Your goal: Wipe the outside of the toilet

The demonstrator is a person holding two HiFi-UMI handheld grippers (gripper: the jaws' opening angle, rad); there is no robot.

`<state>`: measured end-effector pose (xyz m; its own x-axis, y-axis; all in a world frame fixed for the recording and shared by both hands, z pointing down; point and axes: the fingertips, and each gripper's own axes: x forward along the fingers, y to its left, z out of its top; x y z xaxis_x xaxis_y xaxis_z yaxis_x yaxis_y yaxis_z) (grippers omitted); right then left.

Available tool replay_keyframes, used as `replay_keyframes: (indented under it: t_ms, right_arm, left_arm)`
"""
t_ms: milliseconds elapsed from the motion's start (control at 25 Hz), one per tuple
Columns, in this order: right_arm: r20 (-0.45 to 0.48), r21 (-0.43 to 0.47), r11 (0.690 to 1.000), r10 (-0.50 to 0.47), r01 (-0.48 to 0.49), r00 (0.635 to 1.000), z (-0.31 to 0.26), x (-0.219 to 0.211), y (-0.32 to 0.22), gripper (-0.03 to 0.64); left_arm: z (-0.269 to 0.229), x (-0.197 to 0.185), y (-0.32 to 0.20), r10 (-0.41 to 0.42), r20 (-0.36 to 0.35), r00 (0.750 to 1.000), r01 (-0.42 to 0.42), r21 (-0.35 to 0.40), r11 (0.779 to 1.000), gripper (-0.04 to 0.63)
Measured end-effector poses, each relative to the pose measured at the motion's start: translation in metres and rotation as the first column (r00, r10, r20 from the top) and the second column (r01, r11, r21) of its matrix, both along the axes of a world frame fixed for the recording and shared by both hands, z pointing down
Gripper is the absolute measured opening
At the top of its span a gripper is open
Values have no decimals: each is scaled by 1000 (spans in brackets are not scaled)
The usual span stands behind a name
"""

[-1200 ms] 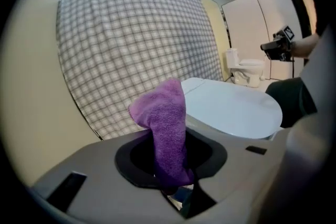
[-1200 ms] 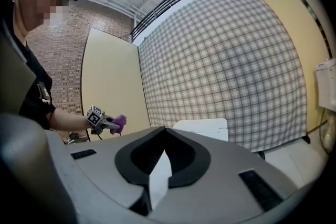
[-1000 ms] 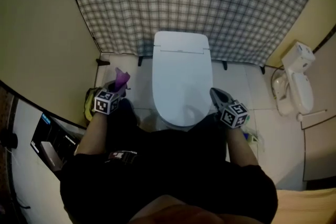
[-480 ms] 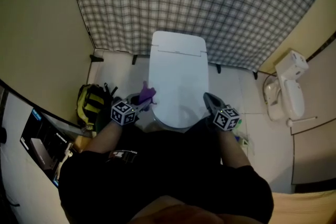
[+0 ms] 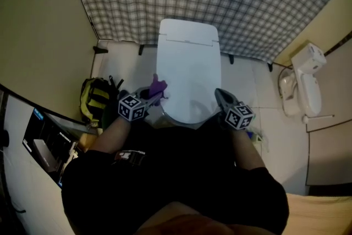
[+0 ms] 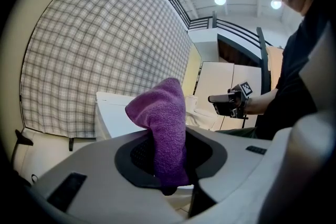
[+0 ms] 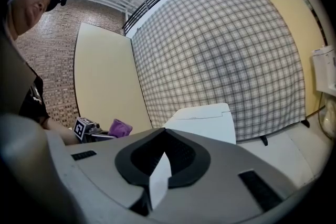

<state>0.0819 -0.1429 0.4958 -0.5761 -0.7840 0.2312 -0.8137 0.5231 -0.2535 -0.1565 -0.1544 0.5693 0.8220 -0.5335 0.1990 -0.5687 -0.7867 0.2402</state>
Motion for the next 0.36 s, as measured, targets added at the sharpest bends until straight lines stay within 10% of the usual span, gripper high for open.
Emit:
replay_keyframes:
  t_ms: [360]
  right_arm:
    - [-36, -22, 1000, 13, -14, 999, 6, 2, -19, 0]
  left_arm:
    - [4, -2, -15, 9, 22, 1000, -9, -11, 1000, 107]
